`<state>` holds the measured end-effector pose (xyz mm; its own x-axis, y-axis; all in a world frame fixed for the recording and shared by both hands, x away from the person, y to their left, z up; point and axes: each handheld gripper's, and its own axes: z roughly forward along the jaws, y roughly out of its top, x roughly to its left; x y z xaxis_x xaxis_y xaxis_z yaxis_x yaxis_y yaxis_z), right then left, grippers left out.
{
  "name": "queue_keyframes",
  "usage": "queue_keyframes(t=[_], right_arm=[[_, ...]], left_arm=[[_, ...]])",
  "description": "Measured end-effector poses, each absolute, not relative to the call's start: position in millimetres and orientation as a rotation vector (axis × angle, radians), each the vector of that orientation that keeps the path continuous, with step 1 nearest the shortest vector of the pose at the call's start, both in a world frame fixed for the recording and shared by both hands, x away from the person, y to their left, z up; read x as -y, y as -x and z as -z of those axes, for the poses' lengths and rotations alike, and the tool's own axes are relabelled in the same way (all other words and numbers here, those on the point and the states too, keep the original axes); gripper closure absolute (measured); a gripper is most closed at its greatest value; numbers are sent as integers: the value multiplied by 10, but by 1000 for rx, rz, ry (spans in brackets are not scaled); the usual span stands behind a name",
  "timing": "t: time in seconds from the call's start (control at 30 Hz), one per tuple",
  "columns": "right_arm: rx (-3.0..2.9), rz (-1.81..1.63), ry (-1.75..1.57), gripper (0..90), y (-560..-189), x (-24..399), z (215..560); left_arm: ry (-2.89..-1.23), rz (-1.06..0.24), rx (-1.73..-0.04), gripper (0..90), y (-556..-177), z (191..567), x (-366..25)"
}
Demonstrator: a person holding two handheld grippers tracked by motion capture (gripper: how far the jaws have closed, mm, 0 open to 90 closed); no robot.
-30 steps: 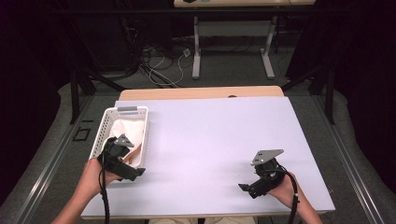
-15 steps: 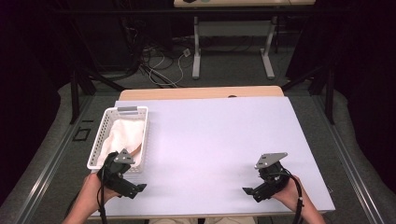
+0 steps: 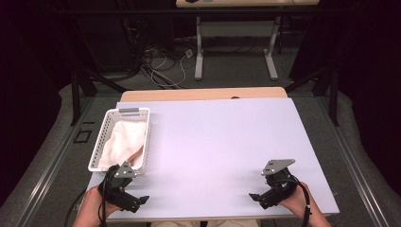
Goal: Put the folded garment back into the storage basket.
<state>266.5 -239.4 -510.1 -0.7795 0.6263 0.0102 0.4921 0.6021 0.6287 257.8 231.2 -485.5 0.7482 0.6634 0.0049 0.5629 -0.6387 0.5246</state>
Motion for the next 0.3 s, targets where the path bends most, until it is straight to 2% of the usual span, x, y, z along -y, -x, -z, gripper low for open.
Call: queue_keyframes(t=[0.3], right_arm=[[-2585, -949, -930, 0, -2612, 2447, 5120]], left_arm=[[-2441, -278, -927, 0, -2570, 4893, -2318]])
